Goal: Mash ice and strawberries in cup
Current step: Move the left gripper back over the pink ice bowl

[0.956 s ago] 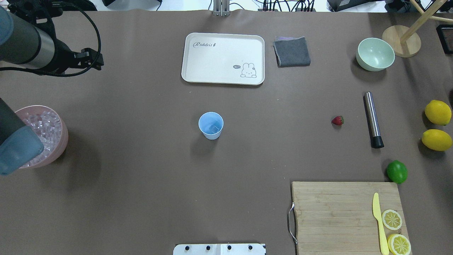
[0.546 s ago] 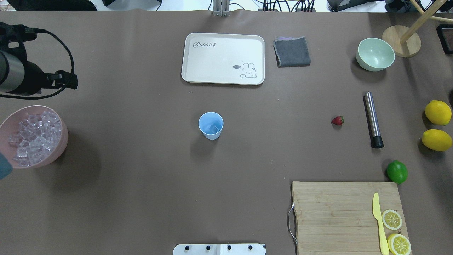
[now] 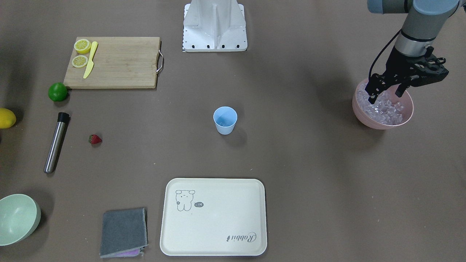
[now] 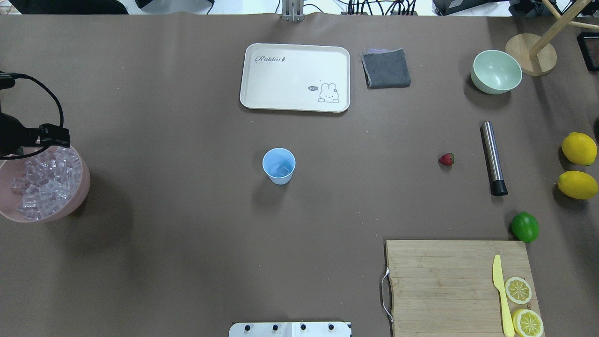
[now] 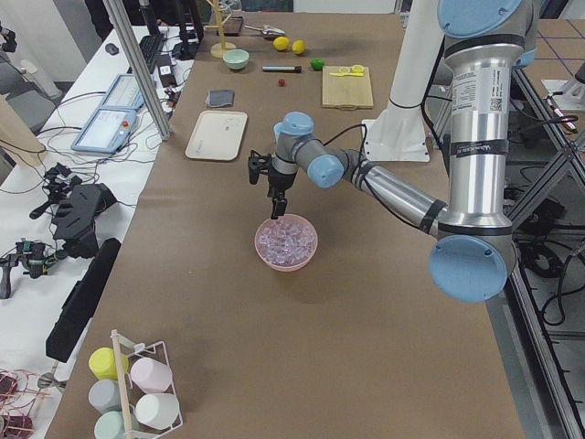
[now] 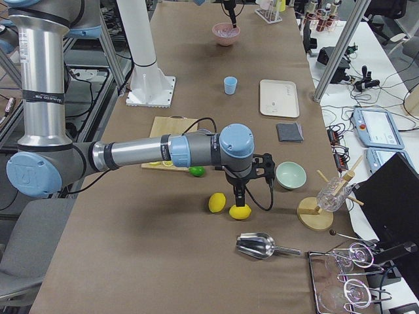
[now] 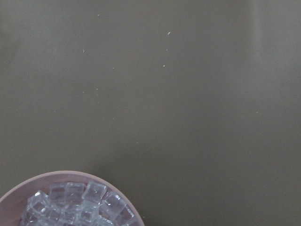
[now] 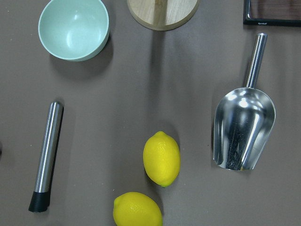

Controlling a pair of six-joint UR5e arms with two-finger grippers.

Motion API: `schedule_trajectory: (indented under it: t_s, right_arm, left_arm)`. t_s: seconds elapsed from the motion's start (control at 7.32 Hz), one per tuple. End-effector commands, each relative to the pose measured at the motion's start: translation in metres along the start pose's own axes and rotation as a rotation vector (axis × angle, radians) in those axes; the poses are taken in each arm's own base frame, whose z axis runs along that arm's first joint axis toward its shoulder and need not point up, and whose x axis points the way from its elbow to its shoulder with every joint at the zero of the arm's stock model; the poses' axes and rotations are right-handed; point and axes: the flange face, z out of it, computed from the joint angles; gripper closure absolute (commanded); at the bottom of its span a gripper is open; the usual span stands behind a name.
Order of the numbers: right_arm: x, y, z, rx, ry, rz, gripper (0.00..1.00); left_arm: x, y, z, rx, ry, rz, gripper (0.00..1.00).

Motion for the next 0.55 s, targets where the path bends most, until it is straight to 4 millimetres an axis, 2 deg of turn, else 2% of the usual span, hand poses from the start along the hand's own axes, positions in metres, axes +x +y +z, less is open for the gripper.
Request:
schedule_trajectory:
  t_s: [0.0,0.14,0.27,0.41]
  right_arm:
    - [-0.001,0.0,0.0,0.002,-0.003,-0.001,0.0]
    - [-0.001,0.0,0.0,-0.001,-0.003,-0.006,0.0]
    - [-0.004,-0.001,0.004,-0.008,-0.004,-0.006,0.0]
    - [-0.007,-0.001,0.01,-0.02,-0.003,-0.012,0.0]
  left_arm:
    - [-0.01,0.002,0.001,-0.012,-0.009,-0.161,0.03]
    - [-0.015,0.004,0.003,-0.008,0.005,-0.21,0.03]
    - [-0.035,0.013,0.011,-0.008,0.009,-0.211,0.03]
    - [-0.044,0.018,0.017,-0.006,0.029,-0.2,0.03]
